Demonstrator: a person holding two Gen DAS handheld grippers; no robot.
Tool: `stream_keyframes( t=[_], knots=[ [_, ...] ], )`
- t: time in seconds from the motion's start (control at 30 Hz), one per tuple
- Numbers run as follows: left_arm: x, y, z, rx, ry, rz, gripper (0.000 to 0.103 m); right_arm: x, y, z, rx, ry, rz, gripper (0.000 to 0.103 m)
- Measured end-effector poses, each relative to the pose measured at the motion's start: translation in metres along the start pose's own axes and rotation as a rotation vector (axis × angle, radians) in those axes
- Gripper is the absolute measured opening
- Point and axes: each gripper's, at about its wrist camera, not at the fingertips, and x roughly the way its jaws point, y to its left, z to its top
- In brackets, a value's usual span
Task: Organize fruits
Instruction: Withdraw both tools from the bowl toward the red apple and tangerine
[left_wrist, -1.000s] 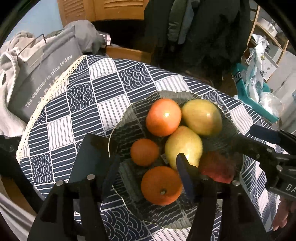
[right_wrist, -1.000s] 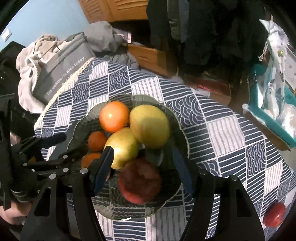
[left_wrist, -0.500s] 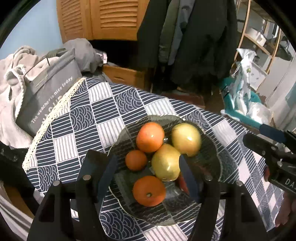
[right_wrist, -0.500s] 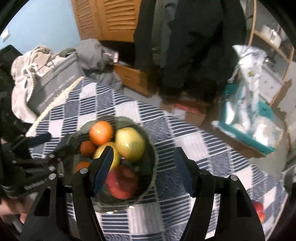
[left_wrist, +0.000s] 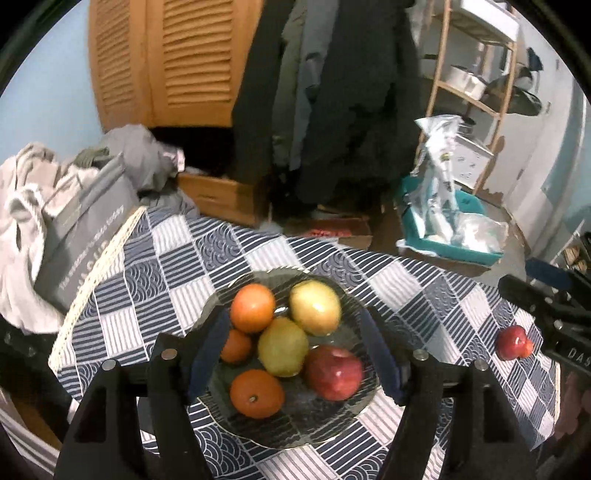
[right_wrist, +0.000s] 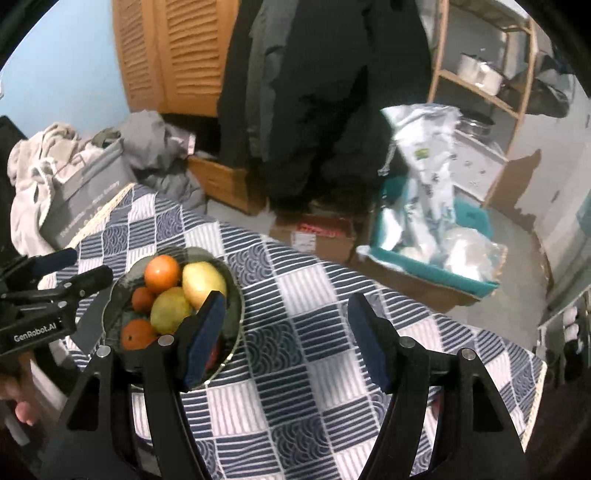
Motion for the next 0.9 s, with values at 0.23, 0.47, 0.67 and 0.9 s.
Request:
stream_keyframes(
  t=[0.23, 0.47, 0.67, 0.9],
  knots=[
    [-0.031, -0.03, 0.005, 0.091, -0.092, 0.003, 0.079, -0.04, -0.024, -0.003, 0.048, -0.068, -0.004, 0.073],
    [-0.051, -0.054, 0.006, 0.13, -0.132, -0.036, 0.08, -0.07, -0.046, -0.01, 0.067, -0.119, -0.061, 0.074],
    [-0.063, -0.073, 0.008, 0.148, -0.159, -0.067, 0.087, -0.093, -0.061, -0.019, 0.073, -0.151, -0.096, 0.076],
    [-0.072, -0.099, 0.008, 0.178, -0.167, -0.104, 0.088, -0.113, -0.081, -0.031, 0.088, -0.183, -0.127, 0.081]
  ],
)
